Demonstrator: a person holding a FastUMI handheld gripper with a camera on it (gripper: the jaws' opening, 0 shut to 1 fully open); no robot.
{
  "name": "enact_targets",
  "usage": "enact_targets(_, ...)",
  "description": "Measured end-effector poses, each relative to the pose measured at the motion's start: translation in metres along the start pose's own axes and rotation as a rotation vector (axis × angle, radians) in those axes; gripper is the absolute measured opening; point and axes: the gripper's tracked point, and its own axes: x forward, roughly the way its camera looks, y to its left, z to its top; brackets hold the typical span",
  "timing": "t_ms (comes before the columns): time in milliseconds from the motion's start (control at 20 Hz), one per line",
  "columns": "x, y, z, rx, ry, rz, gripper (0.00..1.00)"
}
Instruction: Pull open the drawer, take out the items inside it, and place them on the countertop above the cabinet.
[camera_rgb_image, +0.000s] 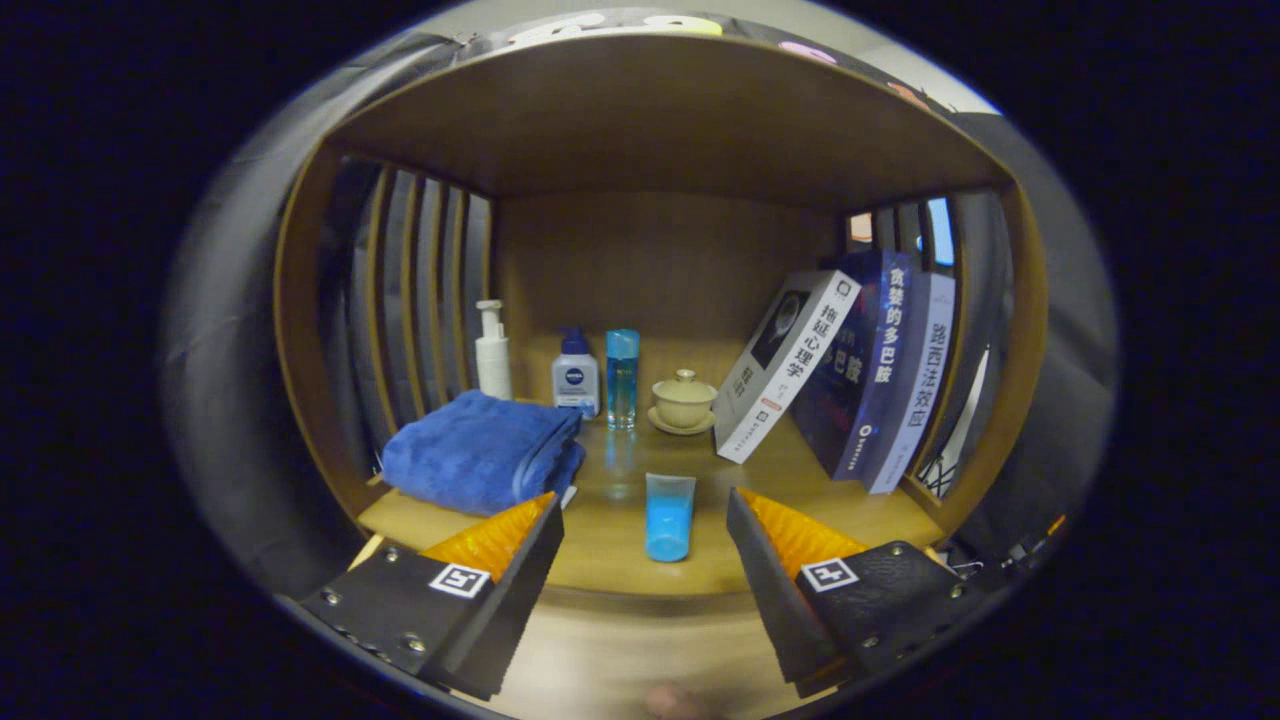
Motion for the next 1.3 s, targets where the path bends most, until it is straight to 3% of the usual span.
enact_targets(400, -0.119, 0.003, 0.000, 0.052, -0.041, 0.032, 0.97)
enact_targets(750, -0.197, -0.020, -0.027, 0.048, -0.112, -0.025, 0.97)
enact_targets(1050, -0.222, -0.023, -0.084, 0.087, -0.134, -0.027, 0.97)
enact_targets(1300, -0.220, -0.023, -0.138, 0.039, -0.116, -0.021, 0.97)
